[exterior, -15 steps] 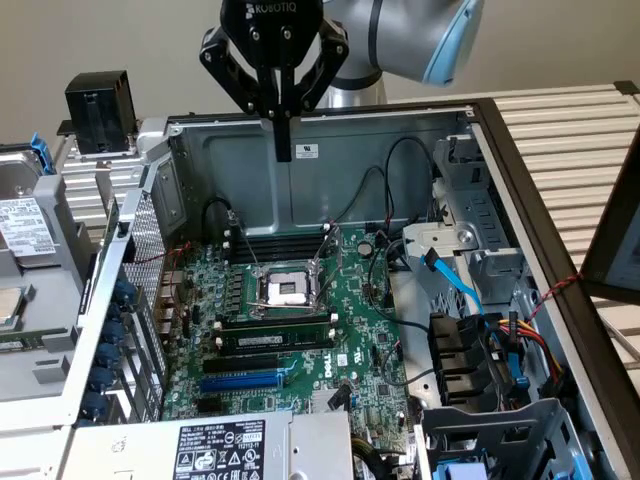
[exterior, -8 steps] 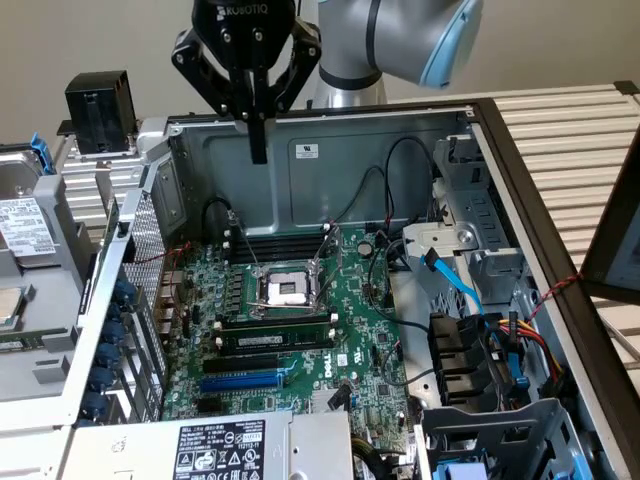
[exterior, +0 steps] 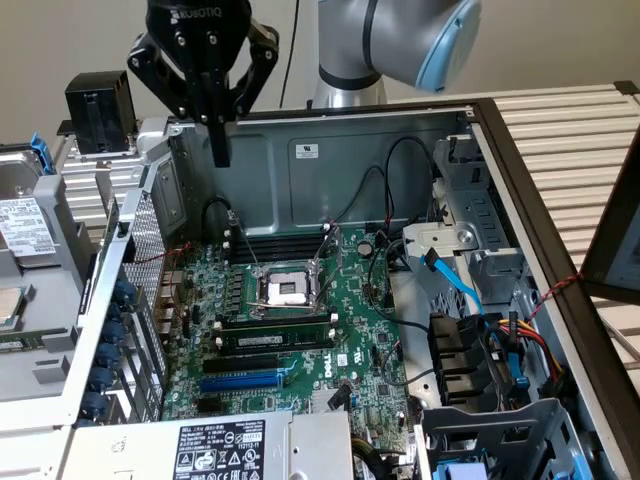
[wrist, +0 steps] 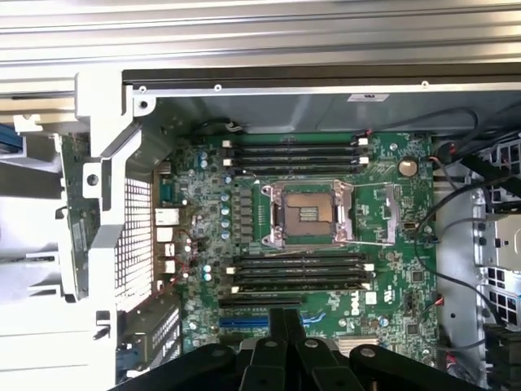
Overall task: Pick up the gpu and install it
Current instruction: 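Reach for the gpu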
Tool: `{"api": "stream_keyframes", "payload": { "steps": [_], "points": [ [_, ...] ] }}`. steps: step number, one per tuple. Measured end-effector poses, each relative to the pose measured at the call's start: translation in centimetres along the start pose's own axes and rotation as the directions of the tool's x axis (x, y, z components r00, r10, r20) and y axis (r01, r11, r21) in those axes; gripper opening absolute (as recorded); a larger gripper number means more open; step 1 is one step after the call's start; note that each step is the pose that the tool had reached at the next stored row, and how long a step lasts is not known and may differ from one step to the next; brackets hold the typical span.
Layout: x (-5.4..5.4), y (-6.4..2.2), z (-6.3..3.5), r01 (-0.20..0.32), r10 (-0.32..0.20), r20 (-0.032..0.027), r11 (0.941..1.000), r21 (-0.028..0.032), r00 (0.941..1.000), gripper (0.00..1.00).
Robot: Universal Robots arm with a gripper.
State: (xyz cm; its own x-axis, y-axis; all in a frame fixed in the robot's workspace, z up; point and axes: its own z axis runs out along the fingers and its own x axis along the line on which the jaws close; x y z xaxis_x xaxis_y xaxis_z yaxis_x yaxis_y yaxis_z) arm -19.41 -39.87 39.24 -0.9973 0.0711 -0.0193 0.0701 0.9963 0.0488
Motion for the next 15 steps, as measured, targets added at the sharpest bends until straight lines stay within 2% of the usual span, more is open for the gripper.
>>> {"api": "stream_keyframes", "payload": {
  "steps": [15],
  "points": [
    [6.7,-0.37,-0.05,0.0,0.0,-0.0017,1.0,0.0,1.0,0.11]
  ]
}}
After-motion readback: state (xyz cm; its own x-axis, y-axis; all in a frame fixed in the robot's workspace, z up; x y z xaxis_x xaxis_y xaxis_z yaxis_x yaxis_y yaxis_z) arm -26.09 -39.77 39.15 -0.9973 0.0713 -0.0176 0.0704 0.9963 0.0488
